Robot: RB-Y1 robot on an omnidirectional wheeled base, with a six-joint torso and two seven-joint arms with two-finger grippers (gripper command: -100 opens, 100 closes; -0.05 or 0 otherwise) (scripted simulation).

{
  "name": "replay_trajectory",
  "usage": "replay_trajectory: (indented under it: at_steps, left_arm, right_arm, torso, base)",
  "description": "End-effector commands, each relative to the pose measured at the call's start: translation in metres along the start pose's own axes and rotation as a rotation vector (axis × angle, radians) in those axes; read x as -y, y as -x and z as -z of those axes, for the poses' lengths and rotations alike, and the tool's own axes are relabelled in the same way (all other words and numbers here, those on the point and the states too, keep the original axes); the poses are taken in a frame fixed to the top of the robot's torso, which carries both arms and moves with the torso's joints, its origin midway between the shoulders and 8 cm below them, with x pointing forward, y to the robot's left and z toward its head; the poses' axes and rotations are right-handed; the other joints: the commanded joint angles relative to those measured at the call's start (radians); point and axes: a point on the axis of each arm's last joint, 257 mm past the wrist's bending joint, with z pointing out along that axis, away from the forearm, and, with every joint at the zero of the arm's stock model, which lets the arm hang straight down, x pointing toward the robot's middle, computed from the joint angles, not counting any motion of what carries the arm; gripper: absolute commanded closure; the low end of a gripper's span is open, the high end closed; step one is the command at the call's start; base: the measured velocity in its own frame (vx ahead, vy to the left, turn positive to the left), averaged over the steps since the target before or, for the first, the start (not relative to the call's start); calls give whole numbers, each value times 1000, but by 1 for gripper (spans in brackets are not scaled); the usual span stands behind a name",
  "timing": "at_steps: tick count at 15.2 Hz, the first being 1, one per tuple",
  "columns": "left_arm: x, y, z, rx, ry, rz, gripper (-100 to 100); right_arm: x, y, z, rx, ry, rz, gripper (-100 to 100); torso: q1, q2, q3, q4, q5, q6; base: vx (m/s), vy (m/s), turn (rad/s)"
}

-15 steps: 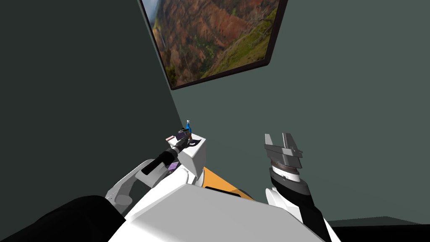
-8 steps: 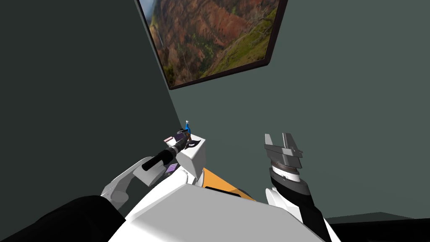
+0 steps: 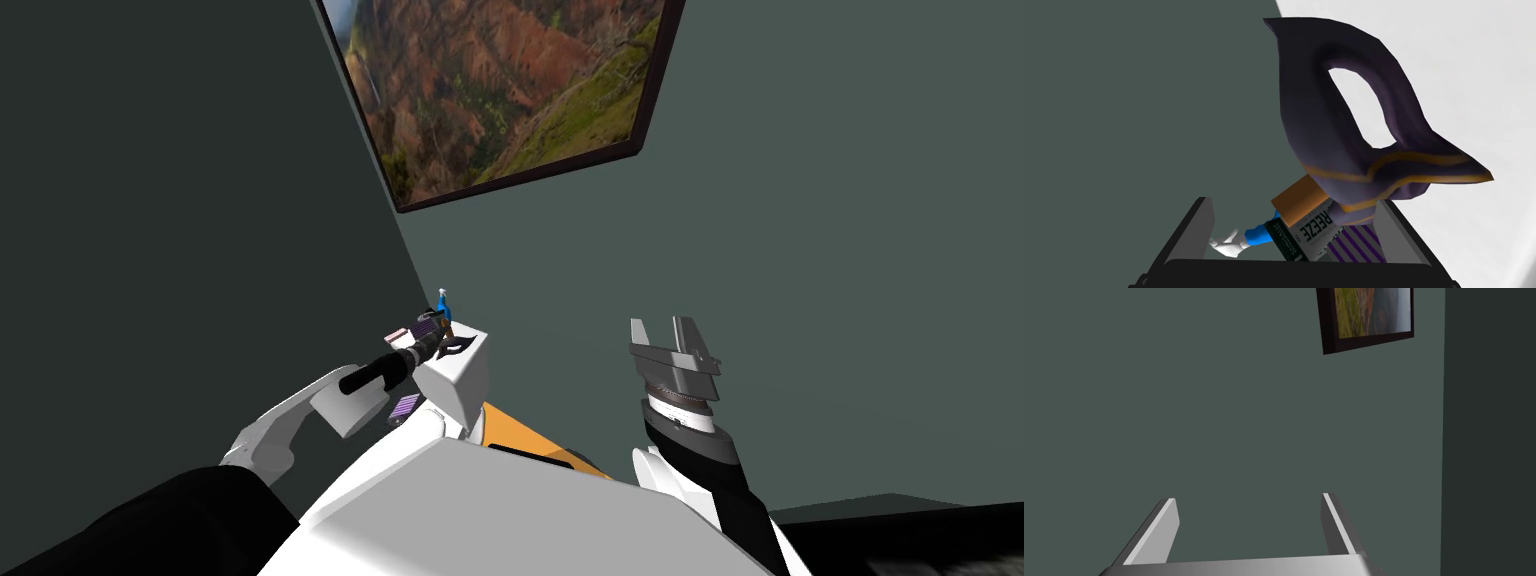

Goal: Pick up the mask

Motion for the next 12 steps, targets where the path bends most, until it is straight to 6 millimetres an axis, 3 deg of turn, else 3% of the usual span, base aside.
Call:
replay_trajectory:
  at_steps: [1,12]
  left_arm:
    - [-7,1,1,0,37,-4,-100]
    - [-40,15,13,-16,247,-59,-100]
  right_arm:
    - [0,0,0,0,0,0,0]
    - [0,0,0,0,0,0,0]
  torso:
    - [0,0,0,0,0,0]
    - [0,0,0,0,0,0]
  base:
    - [16,14,-18]
    - [21,16,-46]
